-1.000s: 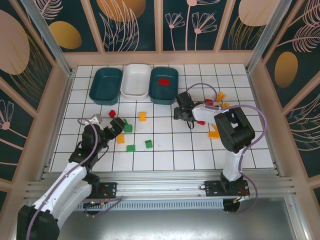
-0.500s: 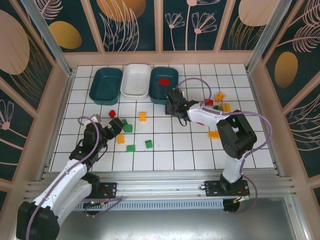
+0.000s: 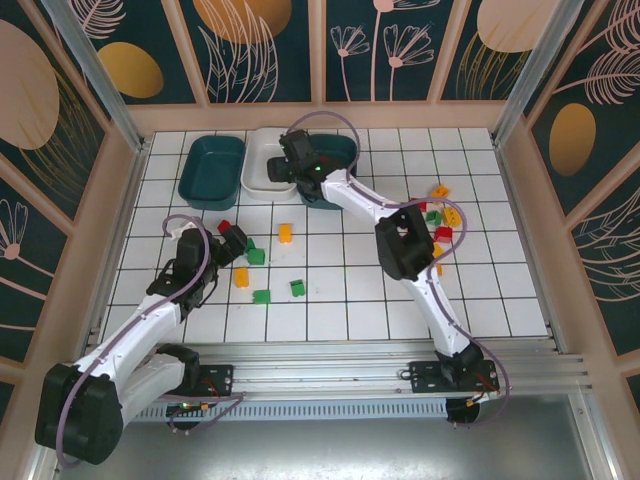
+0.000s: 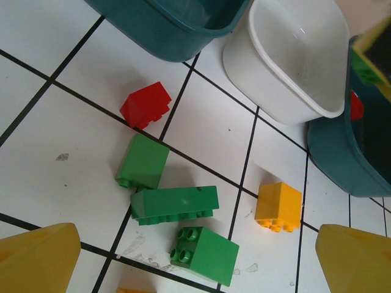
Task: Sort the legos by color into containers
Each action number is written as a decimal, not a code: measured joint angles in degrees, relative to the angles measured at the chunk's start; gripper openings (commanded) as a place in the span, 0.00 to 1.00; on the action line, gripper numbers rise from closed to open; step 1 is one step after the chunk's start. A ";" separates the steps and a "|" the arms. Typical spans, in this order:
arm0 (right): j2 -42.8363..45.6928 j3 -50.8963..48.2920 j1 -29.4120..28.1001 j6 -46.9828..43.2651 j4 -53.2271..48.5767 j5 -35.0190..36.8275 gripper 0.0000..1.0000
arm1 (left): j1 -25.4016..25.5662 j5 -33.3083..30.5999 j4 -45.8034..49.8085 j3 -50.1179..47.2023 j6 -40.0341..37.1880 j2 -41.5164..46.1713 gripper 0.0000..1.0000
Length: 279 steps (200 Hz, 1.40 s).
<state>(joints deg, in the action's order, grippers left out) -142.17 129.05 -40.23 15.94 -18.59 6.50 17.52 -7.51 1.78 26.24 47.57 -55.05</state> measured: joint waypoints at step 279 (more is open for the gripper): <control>77.50 -90.62 5.66 12.13 13.51 9.11 0.81 | 16.72 -8.00 5.29 36.57 -14.69 -55.17 0.35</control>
<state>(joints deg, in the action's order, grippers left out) -64.66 38.44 -34.57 28.08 -5.08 15.62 34.24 -15.51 7.07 62.81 32.88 -110.21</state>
